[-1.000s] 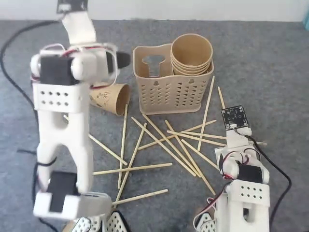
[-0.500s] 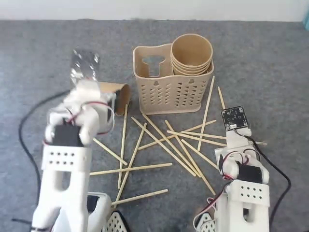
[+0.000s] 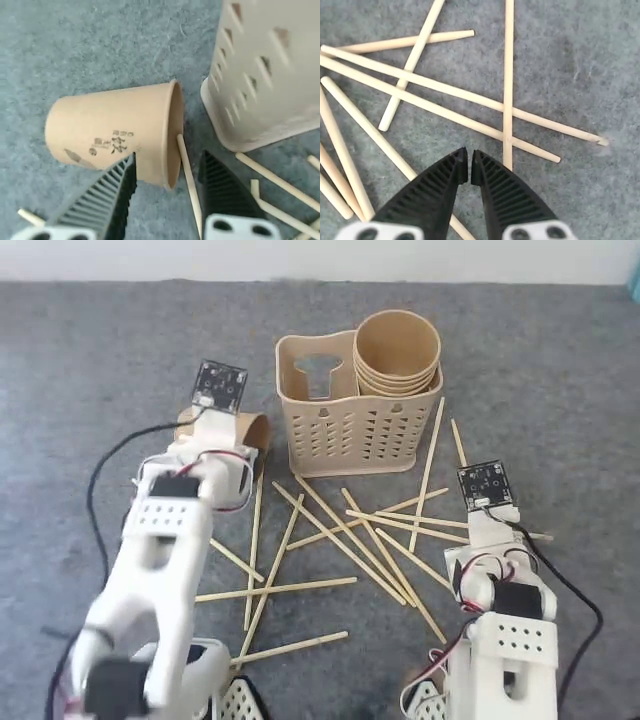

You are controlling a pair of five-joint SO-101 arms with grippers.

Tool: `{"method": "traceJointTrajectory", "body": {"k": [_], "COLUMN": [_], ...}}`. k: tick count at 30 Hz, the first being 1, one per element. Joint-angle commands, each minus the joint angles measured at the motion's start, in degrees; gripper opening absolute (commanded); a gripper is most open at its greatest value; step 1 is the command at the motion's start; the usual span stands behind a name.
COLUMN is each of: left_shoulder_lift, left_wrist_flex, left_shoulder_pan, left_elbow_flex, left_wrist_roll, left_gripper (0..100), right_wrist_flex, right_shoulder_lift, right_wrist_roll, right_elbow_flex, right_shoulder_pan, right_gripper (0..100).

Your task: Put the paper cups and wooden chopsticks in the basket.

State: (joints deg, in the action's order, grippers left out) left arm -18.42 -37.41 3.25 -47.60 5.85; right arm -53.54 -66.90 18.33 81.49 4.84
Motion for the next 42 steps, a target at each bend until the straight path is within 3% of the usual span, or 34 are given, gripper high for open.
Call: {"method": "traceJointTrajectory", "body": {"k": [1, 6, 11, 33, 38, 42], "left_shoulder_lift": [6.3, 9.1, 4.4, -13.4, -14.4, -14.1], "left_wrist_flex": [3.7, 4.7, 3.8, -6.2, -14.9, -7.2], "left_shoulder_pan": [0.5, 0.6, 0.7, 1.0, -8.2, -9.4], "left_elbow_flex": [6.2, 6.6, 6.1, 2.2, 0.3, -3.7], "left_wrist_roll": [0.7, 0.7, 0.7, -0.3, 14.2, 15.2], "left_gripper": [19, 17, 0, 1, 1, 1], "right_wrist_flex": [0.6, 0.7, 0.9, 1.0, 1.0, 1.0], "right_shoulder_lift": [-0.1, -0.1, -0.1, -0.1, -0.1, -0.1], "right_wrist_roll": [0.9, 0.9, 0.9, 0.9, 0.9, 0.9], "right_elbow_flex": [-0.4, -0.4, -0.4, -0.4, -0.4, -0.4], "right_shoulder_pan": [0.7, 0.7, 0.7, 0.7, 0.7, 0.7], "right_gripper": [3.0, 3.0, 3.1, 3.1, 3.1, 3.0]}}
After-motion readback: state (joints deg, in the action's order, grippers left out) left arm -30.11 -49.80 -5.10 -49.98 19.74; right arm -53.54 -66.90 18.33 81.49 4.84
